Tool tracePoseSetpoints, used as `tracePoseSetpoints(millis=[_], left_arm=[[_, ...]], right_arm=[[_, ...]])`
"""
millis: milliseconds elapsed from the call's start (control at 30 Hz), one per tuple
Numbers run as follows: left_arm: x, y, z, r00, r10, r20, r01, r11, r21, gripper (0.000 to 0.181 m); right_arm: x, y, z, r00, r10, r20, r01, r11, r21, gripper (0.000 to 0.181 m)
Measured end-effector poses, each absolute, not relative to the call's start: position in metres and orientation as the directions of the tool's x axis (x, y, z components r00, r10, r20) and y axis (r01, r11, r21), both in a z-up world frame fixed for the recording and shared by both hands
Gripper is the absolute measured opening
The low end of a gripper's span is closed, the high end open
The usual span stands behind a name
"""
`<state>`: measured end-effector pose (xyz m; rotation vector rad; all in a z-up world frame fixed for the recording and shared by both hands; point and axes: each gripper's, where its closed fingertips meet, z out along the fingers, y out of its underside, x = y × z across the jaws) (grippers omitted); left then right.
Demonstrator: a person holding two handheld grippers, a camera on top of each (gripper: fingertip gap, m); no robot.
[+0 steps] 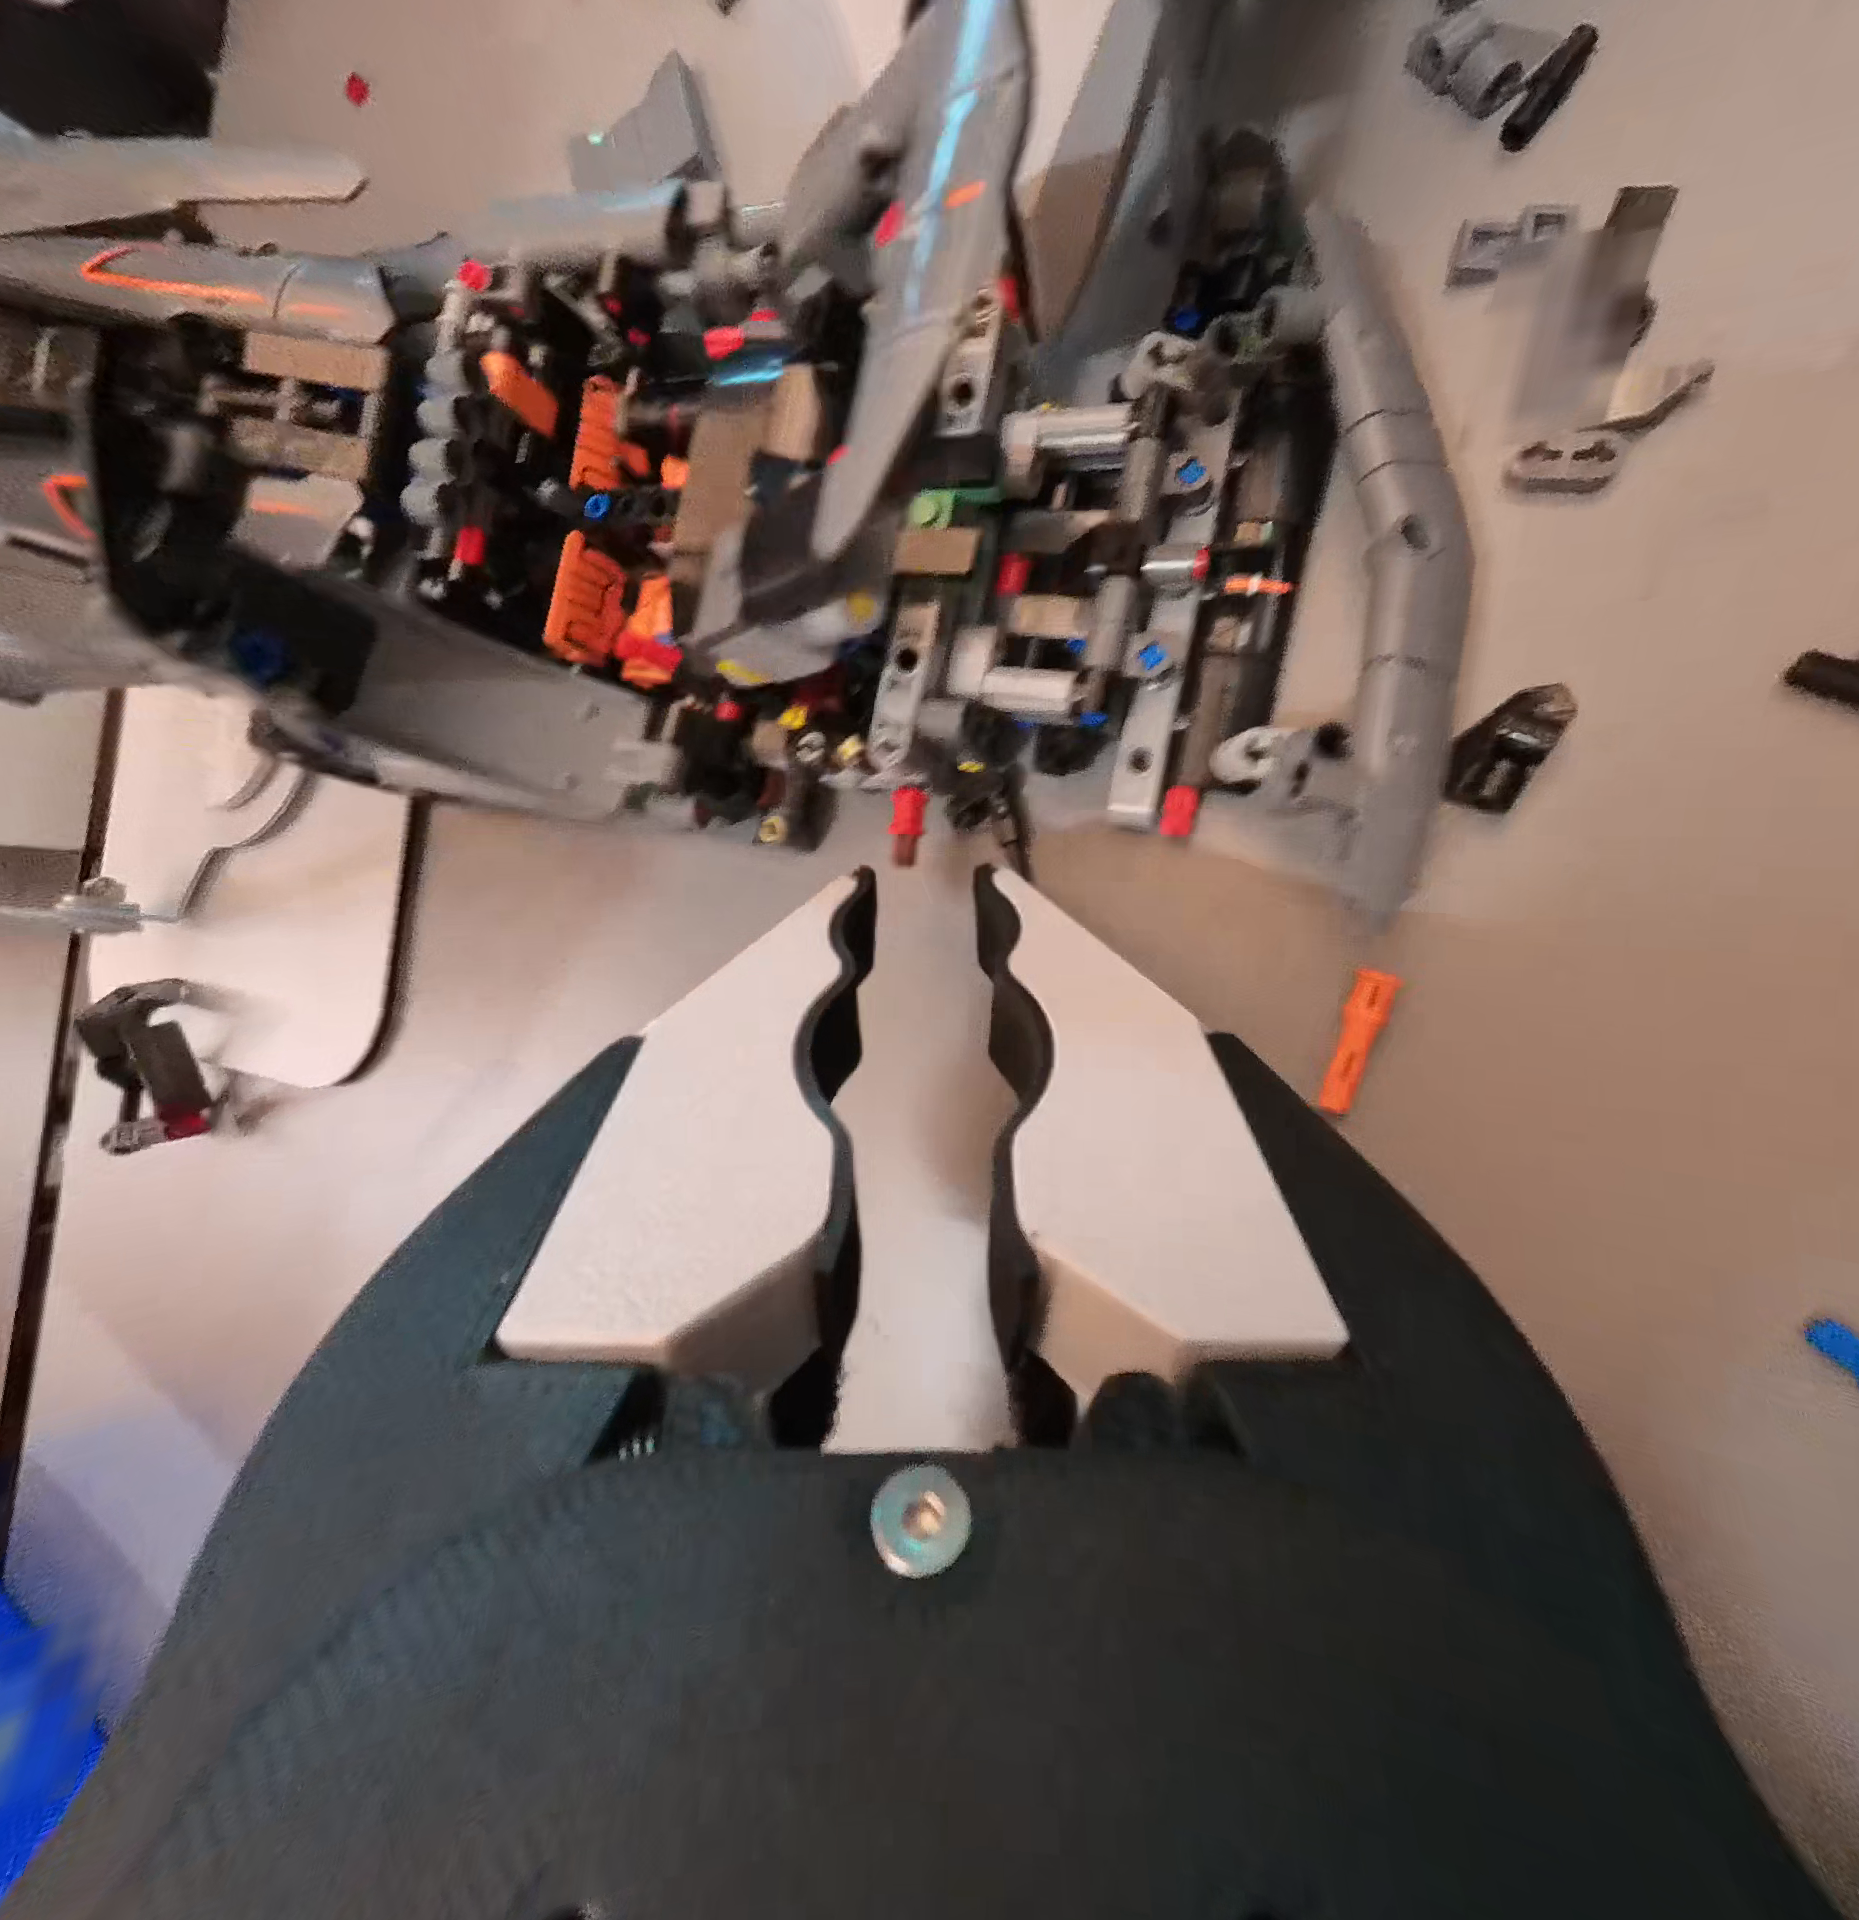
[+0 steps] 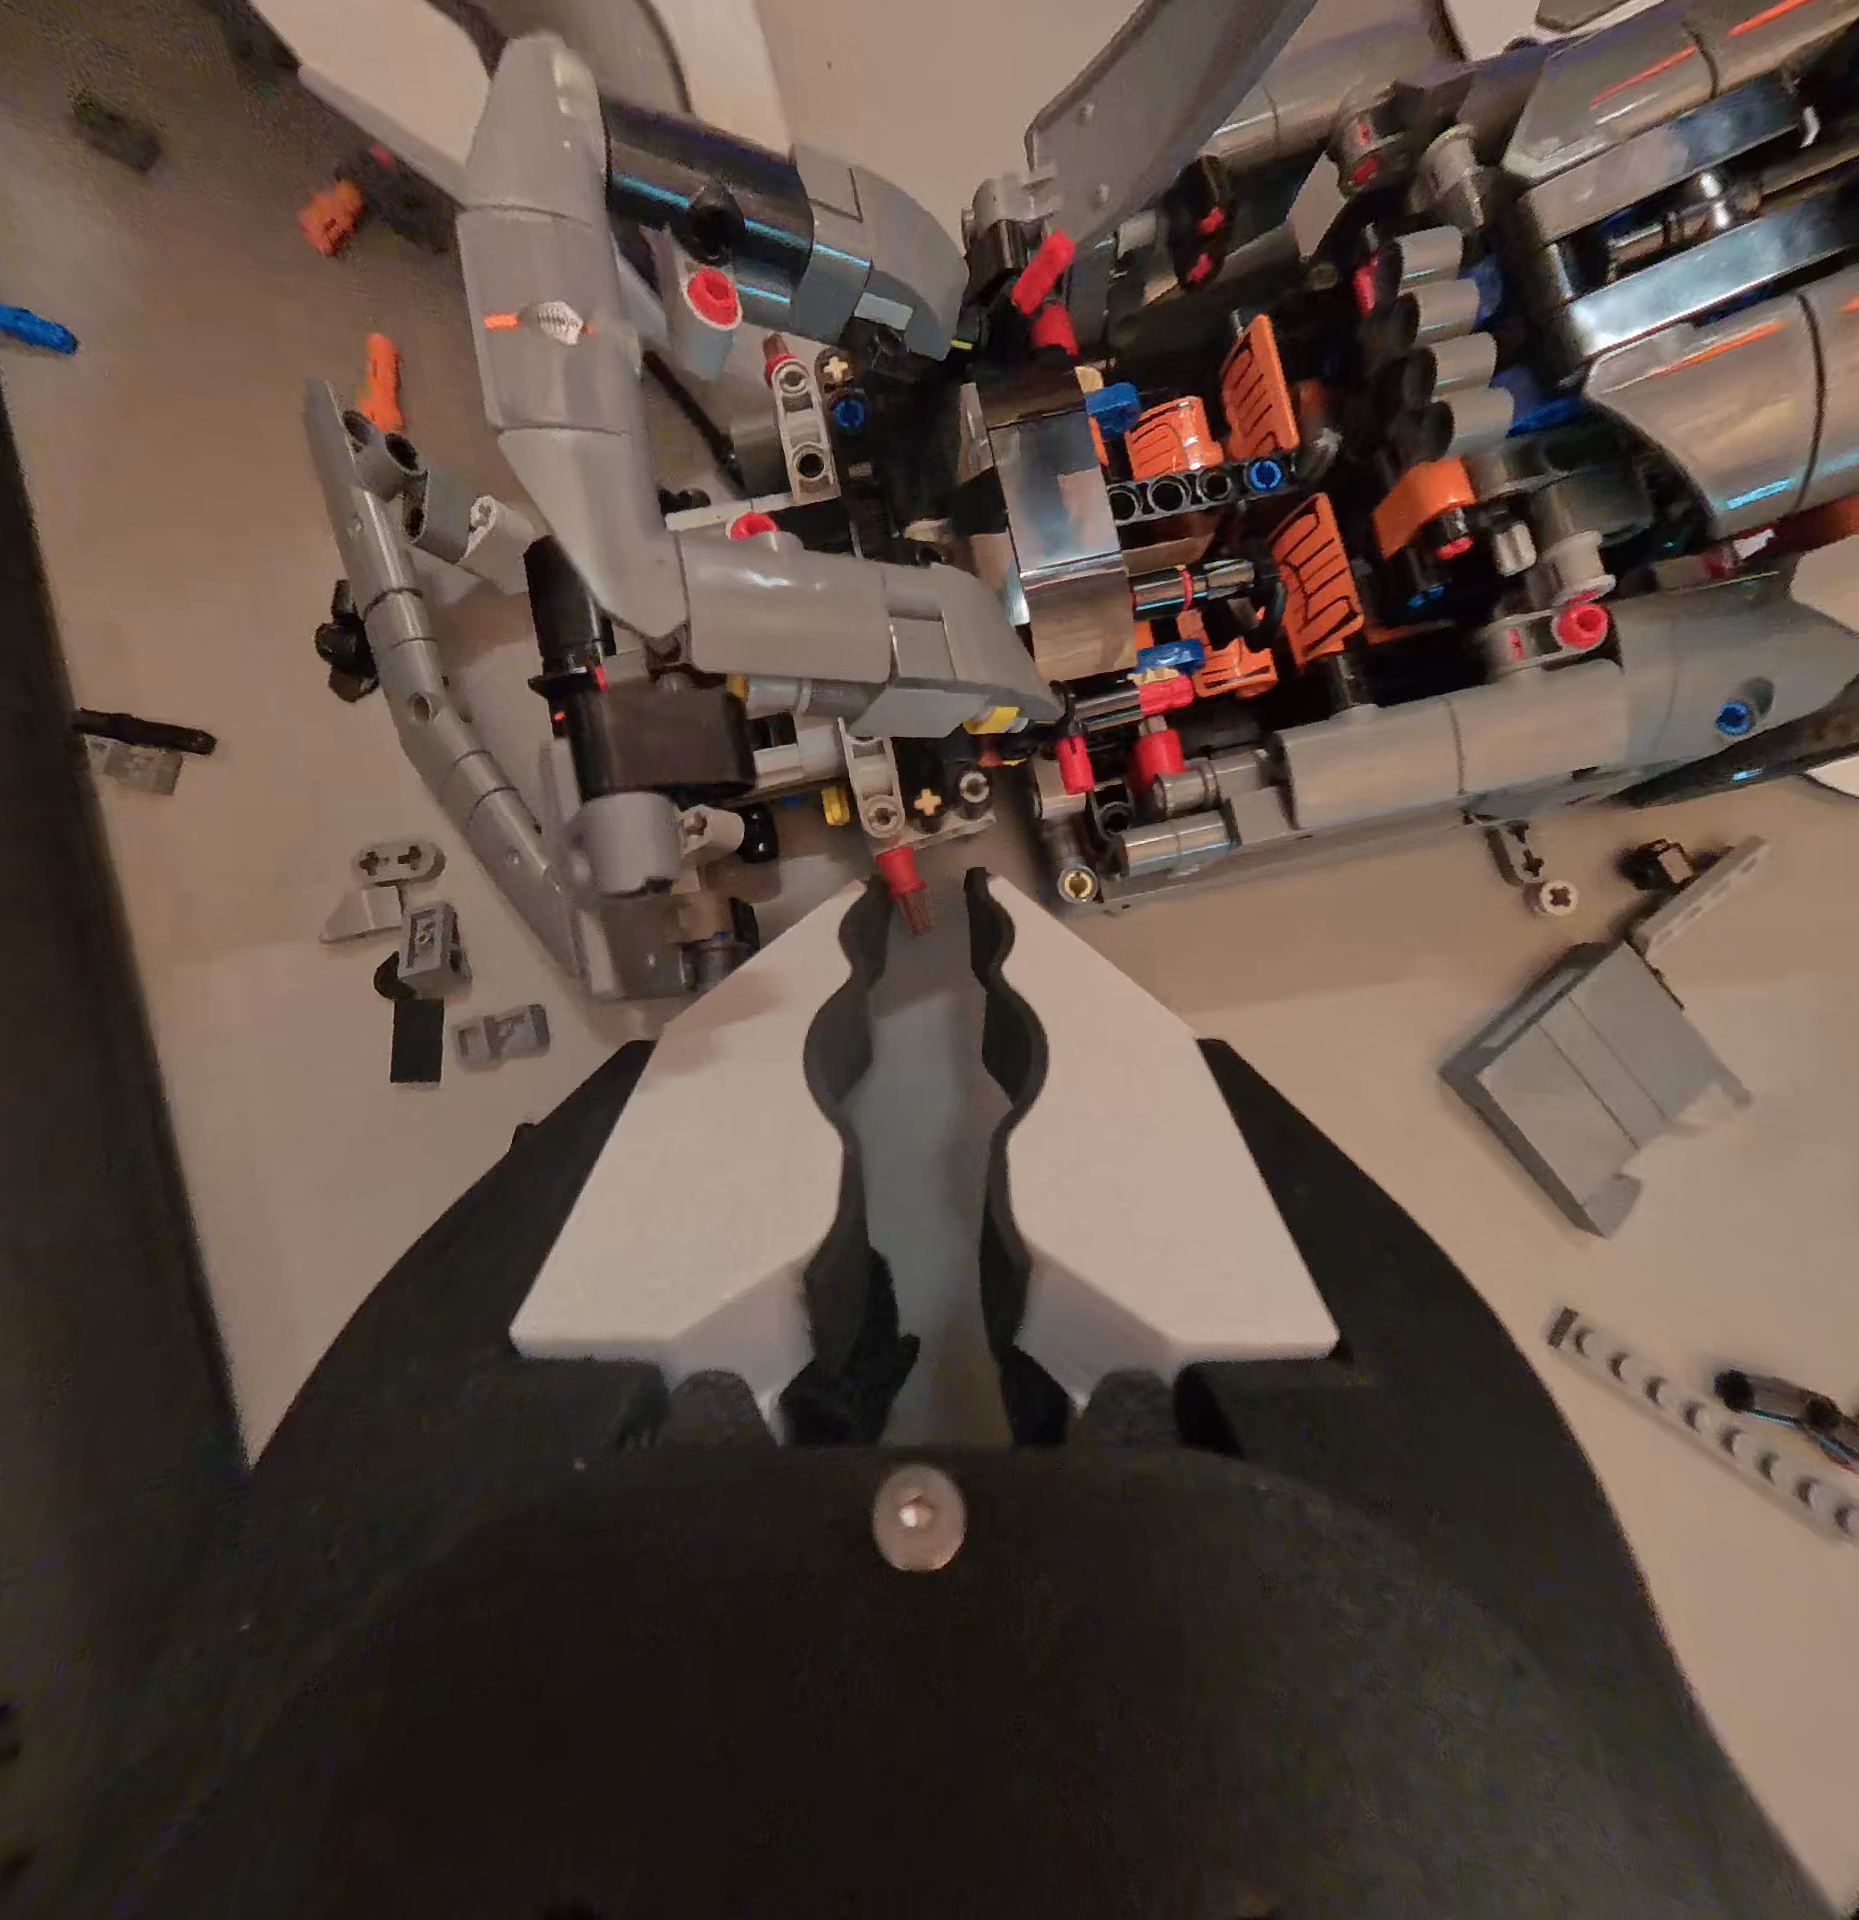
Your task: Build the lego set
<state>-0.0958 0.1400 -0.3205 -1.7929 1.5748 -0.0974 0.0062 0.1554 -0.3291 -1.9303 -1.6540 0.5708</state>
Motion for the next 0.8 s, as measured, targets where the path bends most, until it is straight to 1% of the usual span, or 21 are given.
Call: tracePoseSetpoints(millis=[67,100,167,233,267,433,500,800], left_arm=[[-0.099,0.143,-0.321,0.254,-0.895,-0.367,-0.816,0.005,-0.578,0.021],[-0.099,0.144,-0.321,0.248,-0.896,-0.37,-0.815,0.013,-0.579,0.02],[-0.101,0.147,-0.323,0.23,-0.888,-0.397,-0.828,0.035,-0.559,0.019],[-0.096,0.143,-0.324,0.213,-0.907,-0.364,-0.812,0.043,-0.582,0.02],[-0.093,0.144,-0.324,0.208,-0.907,-0.366,-0.807,0.052,-0.588,0.019],[-0.089,0.147,-0.333,0.176,-0.905,-0.387,-0.834,0.072,-0.547,0.006],[-0.089,0.15,-0.334,0.182,-0.903,-0.389,-0.832,0.069,-0.55,0.002],[-0.087,0.14,-0.333,0.152,-0.907,-0.392,-0.831,0.097,-0.547,0.001]], right_arm=[[0.006,0.155,-0.328,0.152,0.988,0.023,0.763,-0.102,-0.639,0.014],[0.007,0.154,-0.329,0.149,0.989,0.022,0.764,-0.101,-0.638,0.014],[0.006,0.152,-0.33,0.14,0.99,0.016,0.765,-0.098,-0.637,0.008],[0.007,0.15,-0.331,0.131,0.991,0.019,0.773,-0.09,-0.628,0.005],[0.007,0.149,-0.331,0.122,0.992,0.02,0.775,-0.083,-0.627,0.005],[0.008,0.145,-0.332,0.104,0.994,0.021,0.778,-0.068,-0.624,0.004],[0.008,0.144,-0.332,0.106,0.994,0.026,0.779,-0.067,-0.623,0.004],[0.009,0.153,-0.333,0.163,0.986,0.026,0.773,-0.111,-0.625,0.006]])
